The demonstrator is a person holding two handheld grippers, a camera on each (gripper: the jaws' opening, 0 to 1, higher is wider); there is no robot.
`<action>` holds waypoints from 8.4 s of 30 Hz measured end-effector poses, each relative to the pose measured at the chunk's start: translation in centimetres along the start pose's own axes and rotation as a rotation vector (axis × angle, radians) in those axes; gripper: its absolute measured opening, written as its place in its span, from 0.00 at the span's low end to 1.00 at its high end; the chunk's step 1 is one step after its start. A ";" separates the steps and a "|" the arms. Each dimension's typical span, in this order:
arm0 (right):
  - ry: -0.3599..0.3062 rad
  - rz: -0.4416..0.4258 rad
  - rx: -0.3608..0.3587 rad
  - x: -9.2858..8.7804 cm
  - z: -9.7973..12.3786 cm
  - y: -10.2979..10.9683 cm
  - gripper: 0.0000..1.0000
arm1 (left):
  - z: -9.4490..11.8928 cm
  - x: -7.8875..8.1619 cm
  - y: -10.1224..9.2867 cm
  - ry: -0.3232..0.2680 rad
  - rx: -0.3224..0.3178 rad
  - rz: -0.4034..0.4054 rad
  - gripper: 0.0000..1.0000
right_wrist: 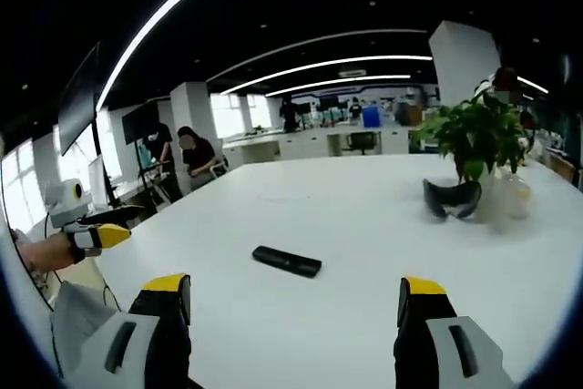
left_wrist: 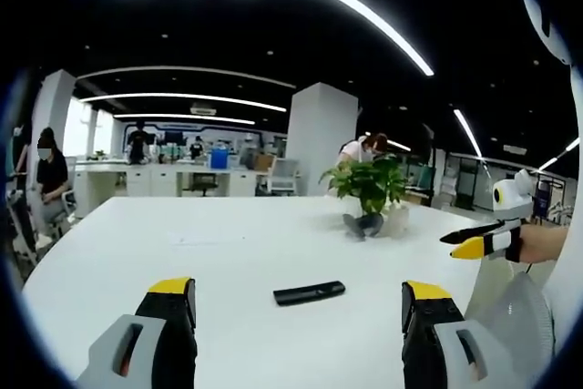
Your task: Press the specified remote control buttons in sequence, fully releasing each button before pressing the next.
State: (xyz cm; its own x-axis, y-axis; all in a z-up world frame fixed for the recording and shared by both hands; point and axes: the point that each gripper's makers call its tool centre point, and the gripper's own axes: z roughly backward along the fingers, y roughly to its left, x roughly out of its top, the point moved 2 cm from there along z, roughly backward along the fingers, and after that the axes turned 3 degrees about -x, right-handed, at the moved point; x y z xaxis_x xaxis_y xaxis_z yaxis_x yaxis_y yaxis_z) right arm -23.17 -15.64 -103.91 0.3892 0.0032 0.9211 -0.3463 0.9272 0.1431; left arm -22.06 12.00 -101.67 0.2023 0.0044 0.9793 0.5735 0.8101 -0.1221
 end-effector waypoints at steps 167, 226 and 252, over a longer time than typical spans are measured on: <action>0.233 0.085 -0.031 -4.4 1.9 -1.2 0.50 | -16.3 -14.4 -1.4 0.920 -0.695 -0.607 0.24; 0.506 0.438 0.365 -9.0 -1.8 6.4 0.31 | -4.6 -17.2 -9.0 0.870 -0.728 -0.588 0.24; 0.795 0.903 0.714 -14.0 -2.6 7.2 0.00 | -2.9 -17.5 -10.1 0.869 -0.731 -0.581 0.24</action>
State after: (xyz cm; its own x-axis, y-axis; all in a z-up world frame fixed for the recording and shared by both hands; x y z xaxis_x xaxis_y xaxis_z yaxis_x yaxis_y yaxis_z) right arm -28.88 -7.99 -116.75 0.0924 0.9213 0.3778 -0.9946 0.1035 -0.0092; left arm -29.07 2.00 -118.04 0.0675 -0.8488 0.5244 0.9977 0.0521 -0.0441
